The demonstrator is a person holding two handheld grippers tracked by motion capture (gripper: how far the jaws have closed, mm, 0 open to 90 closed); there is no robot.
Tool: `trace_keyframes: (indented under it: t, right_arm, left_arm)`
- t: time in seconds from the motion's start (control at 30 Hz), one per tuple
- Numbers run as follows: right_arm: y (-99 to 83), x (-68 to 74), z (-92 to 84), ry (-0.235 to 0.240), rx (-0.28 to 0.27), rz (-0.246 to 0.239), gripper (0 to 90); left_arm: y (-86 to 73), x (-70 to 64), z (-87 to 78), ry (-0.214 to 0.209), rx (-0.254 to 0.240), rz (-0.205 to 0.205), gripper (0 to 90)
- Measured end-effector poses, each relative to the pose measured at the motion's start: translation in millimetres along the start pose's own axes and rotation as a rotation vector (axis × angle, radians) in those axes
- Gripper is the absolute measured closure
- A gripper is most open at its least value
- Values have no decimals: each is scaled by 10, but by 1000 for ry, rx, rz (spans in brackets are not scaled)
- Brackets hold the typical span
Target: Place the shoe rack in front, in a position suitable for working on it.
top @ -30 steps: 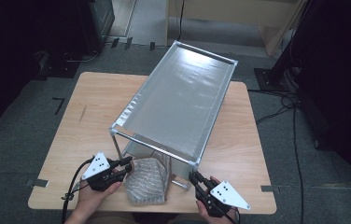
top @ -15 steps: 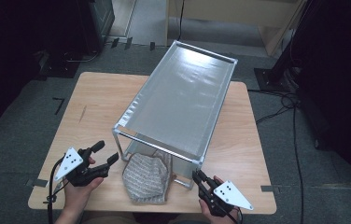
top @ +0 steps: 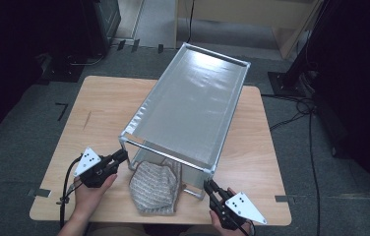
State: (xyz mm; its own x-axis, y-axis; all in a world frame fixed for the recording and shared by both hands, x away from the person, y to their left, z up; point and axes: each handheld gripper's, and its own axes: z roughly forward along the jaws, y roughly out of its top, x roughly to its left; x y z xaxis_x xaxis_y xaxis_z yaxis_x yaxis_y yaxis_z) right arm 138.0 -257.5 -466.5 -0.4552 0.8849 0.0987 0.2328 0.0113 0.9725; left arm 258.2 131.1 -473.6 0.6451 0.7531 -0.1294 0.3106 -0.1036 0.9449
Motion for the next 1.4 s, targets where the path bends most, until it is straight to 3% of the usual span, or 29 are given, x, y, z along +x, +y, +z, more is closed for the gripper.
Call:
trace_keyframes:
  t: [0.3, 0.47, 0.7, 0.77, 0.8, 0.87, 0.93, 1.07, 1.13, 1.23, 1.3, 1.33, 1.4]
  right_arm:
    - [-2, -95, -4, -25, -3, 17, 810]
    - [8, -151, 56, -31, -4, 21, 808]
    - [17, -233, 239, -41, -8, 17, 805]
    - [30, -309, 328, -59, -14, 40, 796]
    - [34, -356, 378, -50, -13, 62, 787]
    - [26, -415, 458, -69, -11, 54, 794]
    - [13, -425, 482, -75, 0, 21, 796]
    - [6, -430, 460, -75, 12, 16, 794]
    - [-5, -438, 446, -78, 14, 26, 788]
    - [-29, -449, 429, -76, 19, 39, 795]
    - [-40, -436, 422, -82, 24, 40, 806]
    - [-45, -433, 418, -85, 23, 34, 809]
    - [-50, -440, 401, -100, 23, 41, 809]
  left_arm:
    - [-25, -79, -123, -43, 29, 80, 818]
    - [-89, -118, -272, -64, 29, 74, 818]
    - [-211, -250, -495, -54, 46, 66, 821]
    - [-253, -271, -516, -86, 54, 46, 900]
    - [-274, -298, -514, -103, 56, 44, 900]
    - [-292, -366, -493, -114, 60, 65, 896]
    - [-281, -412, -485, -65, 36, 91, 825]
    - [-250, -300, -480, -1, -43, 8, 615]
    - [-238, -251, -414, -21, -48, -16, 580]
    - [-206, -271, -274, -39, -23, 30, 613]
    - [-191, -331, -201, -37, -8, 74, 760]
    - [-190, -358, -185, -24, -7, 101, 795]
    - [-191, -374, -179, -43, -5, 115, 811]
